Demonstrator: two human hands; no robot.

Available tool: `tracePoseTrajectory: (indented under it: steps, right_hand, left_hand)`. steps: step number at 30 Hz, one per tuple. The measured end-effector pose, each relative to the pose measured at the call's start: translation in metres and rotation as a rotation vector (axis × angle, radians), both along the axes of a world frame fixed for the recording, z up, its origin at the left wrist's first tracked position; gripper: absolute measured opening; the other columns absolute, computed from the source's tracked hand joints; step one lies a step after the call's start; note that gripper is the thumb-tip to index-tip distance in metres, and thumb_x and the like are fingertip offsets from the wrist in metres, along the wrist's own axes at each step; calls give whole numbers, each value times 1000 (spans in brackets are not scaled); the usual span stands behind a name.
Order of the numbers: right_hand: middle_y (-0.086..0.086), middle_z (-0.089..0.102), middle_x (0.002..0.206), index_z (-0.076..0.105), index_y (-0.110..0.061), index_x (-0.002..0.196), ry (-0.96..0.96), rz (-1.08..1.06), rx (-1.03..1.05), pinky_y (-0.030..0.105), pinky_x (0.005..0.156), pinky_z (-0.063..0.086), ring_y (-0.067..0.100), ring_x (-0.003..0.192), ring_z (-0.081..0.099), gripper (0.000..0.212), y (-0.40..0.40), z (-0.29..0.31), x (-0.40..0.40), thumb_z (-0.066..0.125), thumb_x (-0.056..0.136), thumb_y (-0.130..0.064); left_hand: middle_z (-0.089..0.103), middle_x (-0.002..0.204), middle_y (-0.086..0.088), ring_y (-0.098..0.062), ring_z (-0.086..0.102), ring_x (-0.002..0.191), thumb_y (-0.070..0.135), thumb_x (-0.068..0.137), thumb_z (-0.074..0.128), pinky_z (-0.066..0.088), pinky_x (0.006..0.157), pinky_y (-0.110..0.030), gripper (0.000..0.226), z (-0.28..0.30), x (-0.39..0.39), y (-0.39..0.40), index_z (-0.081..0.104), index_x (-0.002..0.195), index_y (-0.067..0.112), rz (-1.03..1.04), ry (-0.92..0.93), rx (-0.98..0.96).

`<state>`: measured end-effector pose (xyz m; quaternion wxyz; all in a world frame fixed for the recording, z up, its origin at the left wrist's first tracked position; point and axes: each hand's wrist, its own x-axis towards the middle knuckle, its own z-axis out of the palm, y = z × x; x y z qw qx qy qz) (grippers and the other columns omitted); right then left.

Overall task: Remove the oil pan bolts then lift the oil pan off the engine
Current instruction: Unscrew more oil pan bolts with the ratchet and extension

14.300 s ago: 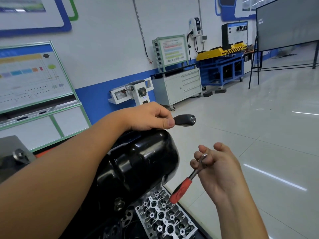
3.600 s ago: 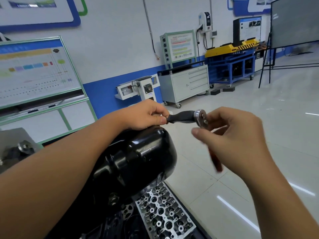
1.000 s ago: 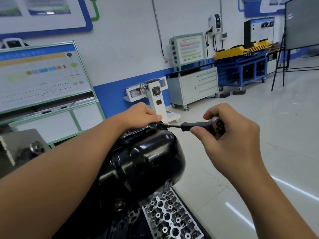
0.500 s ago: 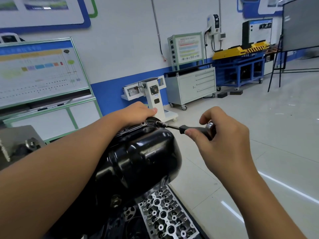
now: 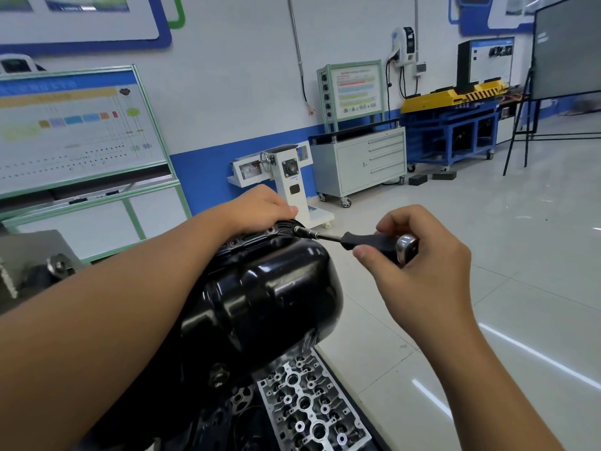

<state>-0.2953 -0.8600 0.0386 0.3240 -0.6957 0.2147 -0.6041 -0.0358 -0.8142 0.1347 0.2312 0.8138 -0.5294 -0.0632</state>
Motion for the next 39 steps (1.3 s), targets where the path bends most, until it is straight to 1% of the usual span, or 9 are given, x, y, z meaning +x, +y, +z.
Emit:
tracePoseTrajectory:
  steps: [3,6,14,16,20,25,31,36,39]
  right_hand:
    - [-22,69,79,64,-32,81,-72,32,69,11,58,43,4,67,61,21,4,-1,4,84,84,-27]
    - [-26,63,62,62,-33,73,-60,-28,141,11,50,41,3,54,57,24,4,-3,11,72,94,-41]
    - [-21,61,55,67,-26,74,-138,-2,254,8,45,38,1,49,53,19,-15,-12,13,77,90,-25]
    - [-17,59,53,67,-26,74,-184,-1,280,10,38,35,3,44,49,19,-17,-15,15,78,90,-25]
    - [-13,62,59,69,-30,78,-241,-7,284,17,50,42,6,51,53,12,-21,-19,13,76,86,-35]
    - [-7,51,54,70,-27,84,-372,99,383,36,58,40,23,52,44,17,-23,-20,8,75,80,-42]
    - [-4,51,57,71,-26,85,-408,128,399,36,58,39,23,54,42,21,-24,-19,12,75,77,-46]
    - [-9,54,59,70,-27,82,-367,123,368,37,59,43,23,57,48,14,-15,-22,21,76,81,-40]
    - [-15,52,55,69,-28,81,-362,72,322,27,42,44,14,46,48,11,-10,-22,21,75,87,-33]
  left_hand:
    - [70,70,22,7,63,69,24,96,70,44,73,-16,19,-1,4,-4,79,80,22,-6,-8,-7]
    - [73,75,28,13,65,75,20,94,71,44,72,-11,14,-2,6,-6,82,87,23,-30,-17,9]
    - [68,81,29,1,63,86,28,93,72,51,88,-25,18,1,3,-2,79,104,39,-157,-253,61]
    - [64,92,36,7,61,95,23,94,72,45,92,-17,25,2,2,0,78,113,38,-248,-339,93]
    - [51,76,51,27,48,84,15,95,71,31,69,-5,28,6,-3,2,80,112,35,-338,-528,121]
    - [51,78,33,13,50,80,24,95,71,35,67,-18,20,4,-10,2,79,105,39,-292,-600,106]
    - [61,84,23,1,54,83,28,92,74,43,66,-28,17,3,-11,2,79,102,40,-234,-565,60]
    - [74,93,3,-15,66,89,24,92,75,58,82,-48,13,1,-9,2,81,94,34,-211,-455,19]
    - [76,93,-1,-22,68,91,17,91,76,56,86,-48,13,2,-7,1,83,94,28,-229,-395,17]
